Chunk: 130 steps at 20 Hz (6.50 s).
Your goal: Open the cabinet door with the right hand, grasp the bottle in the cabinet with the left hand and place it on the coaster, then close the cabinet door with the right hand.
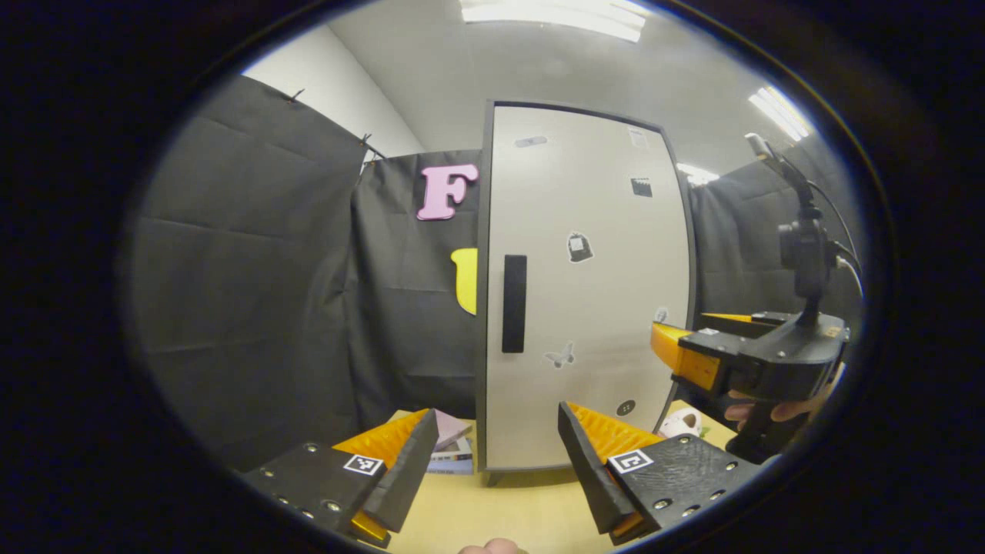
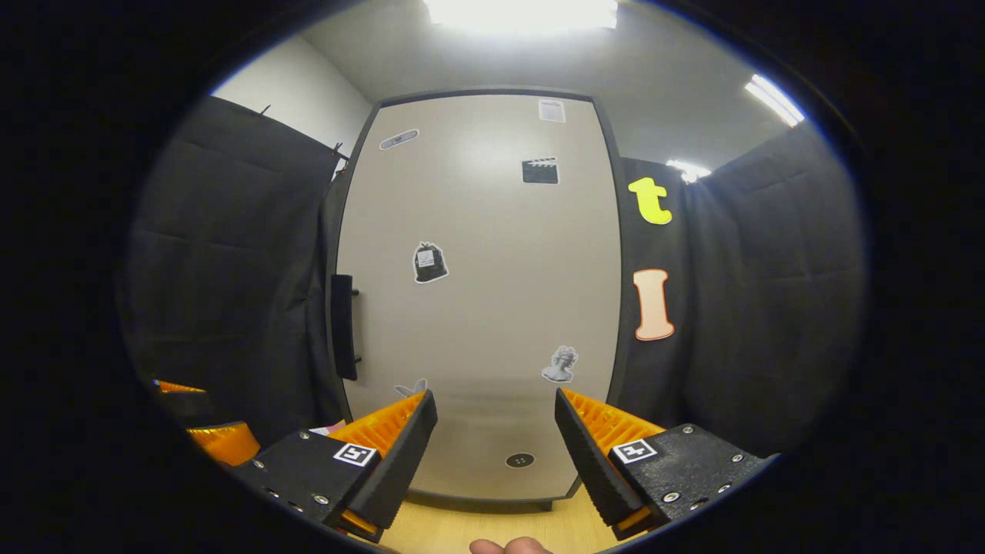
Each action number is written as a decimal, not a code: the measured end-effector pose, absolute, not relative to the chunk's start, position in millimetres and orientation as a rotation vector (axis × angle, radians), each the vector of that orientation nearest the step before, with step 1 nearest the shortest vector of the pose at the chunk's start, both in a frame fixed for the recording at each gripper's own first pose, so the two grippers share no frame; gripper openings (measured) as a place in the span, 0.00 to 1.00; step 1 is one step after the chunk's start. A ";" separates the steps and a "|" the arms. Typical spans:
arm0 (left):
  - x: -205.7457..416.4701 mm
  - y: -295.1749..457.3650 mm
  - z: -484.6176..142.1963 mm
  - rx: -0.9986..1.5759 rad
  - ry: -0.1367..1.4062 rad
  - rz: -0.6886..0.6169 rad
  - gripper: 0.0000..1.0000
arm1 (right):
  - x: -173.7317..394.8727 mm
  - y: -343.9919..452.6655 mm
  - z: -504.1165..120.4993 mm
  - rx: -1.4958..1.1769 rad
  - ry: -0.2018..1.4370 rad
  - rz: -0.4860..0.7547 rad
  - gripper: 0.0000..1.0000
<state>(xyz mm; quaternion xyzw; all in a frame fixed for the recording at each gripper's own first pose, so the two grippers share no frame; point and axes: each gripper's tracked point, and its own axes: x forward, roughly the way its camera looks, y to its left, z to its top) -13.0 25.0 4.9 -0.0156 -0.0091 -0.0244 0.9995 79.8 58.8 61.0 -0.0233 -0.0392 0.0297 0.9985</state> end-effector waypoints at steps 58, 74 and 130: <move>-95.1 -60.5 -7.8 0.036 0.081 0.119 0.90 | 97.2 136.3 48.1 0.006 0.115 0.529 0.15; 143.4 -130.4 50.4 0.066 -0.047 -0.079 0.90 | 87.8 93.0 50.1 -0.057 0.102 0.146 0.18; 471.0 7.6 31.5 0.010 -0.068 0.407 0.64 | 33.2 -51.6 -259.0 -0.218 0.555 -0.085 0.96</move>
